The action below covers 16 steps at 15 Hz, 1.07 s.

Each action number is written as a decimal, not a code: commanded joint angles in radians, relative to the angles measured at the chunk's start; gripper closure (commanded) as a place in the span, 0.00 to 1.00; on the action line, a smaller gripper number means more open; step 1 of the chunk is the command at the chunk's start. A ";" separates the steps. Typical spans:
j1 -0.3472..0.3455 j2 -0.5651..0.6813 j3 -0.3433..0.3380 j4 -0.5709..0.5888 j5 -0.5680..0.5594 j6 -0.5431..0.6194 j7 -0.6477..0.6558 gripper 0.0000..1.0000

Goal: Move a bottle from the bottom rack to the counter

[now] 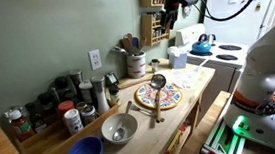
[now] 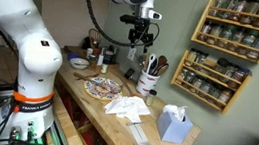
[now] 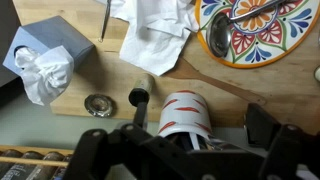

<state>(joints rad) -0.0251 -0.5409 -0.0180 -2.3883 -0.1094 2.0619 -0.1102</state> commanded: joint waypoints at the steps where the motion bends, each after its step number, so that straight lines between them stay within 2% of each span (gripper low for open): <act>1: 0.005 0.000 -0.004 0.002 -0.003 -0.002 0.002 0.00; 4: 0.005 0.000 -0.004 0.002 -0.003 -0.002 0.002 0.00; 6: -0.008 0.046 -0.036 0.049 0.040 -0.006 0.026 0.00; 11: -0.070 0.172 -0.191 0.194 0.169 -0.027 0.018 0.00; 16: -0.116 0.337 -0.324 0.392 0.400 -0.044 0.007 0.00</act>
<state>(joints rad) -0.1178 -0.3164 -0.2936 -2.1279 0.1638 2.0593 -0.0967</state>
